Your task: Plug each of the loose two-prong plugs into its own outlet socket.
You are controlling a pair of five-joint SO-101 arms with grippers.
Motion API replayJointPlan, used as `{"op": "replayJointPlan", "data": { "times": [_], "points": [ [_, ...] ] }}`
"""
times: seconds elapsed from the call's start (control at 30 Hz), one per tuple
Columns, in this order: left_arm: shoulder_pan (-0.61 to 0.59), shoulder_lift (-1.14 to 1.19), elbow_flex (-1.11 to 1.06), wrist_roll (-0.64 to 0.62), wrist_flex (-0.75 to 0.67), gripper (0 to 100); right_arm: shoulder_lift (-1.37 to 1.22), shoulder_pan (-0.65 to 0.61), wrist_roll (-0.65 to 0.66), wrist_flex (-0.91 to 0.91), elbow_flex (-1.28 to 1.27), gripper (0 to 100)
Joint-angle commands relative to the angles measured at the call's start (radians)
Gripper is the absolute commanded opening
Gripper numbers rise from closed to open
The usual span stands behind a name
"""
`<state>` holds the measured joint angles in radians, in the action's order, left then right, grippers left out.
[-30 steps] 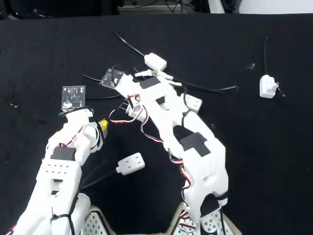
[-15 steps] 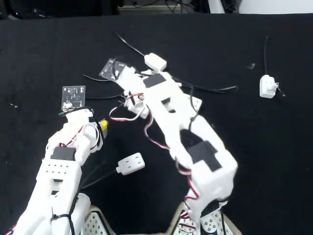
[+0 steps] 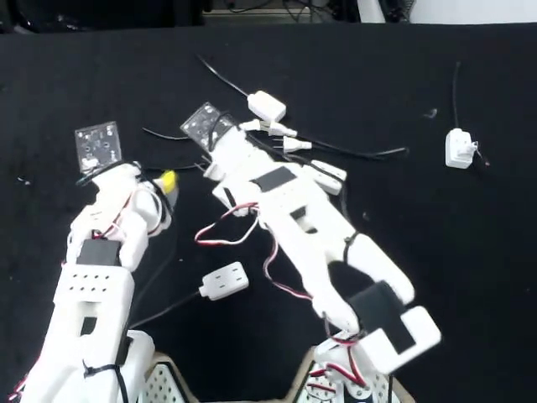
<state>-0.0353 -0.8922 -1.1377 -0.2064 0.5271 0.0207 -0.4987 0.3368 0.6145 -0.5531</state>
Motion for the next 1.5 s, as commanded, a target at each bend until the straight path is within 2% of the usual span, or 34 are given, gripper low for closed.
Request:
{"op": "replayJointPlan", "data": {
  "times": [0.0, 0.17, 0.3, 0.6, 0.83, 0.93, 1.23, 1.47],
  "points": [
    [0.065, -0.012, 0.077, -0.005, -0.014, 20, 0.093, -0.015, -0.023, -0.032, -0.01, 1.1],
    [0.065, -0.011, 0.033, 0.009, -0.114, 20, 0.185, -0.04, -0.015, -0.032, -0.065, 1.1],
    [0.074, -0.011, 0.012, 0.115, -0.167, 20, 0.243, -0.069, -0.012, -0.032, -0.104, 1.1],
    [0.073, -0.009, -0.028, 0.209, -0.173, 20, 0.259, -0.074, -0.014, -0.029, -0.105, 1.1],
    [0.065, -0.009, -0.143, 0.265, -0.307, 20, 0.323, -0.112, -0.015, 0.011, -0.114, 1.1],
    [0.064, -0.009, -0.171, 0.27, -0.344, 20, 0.383, -0.14, -0.015, 0.044, -0.128, 1.1],
    [0.062, -0.011, -0.179, 0.269, -0.341, 20, 0.418, -0.14, -0.014, 0.051, -0.154, 1.1],
    [-0.012, -0.011, -0.176, 0.264, -0.342, 20, 0.418, -0.14, -0.014, 0.072, -0.154, 1.1]
  ]
}}
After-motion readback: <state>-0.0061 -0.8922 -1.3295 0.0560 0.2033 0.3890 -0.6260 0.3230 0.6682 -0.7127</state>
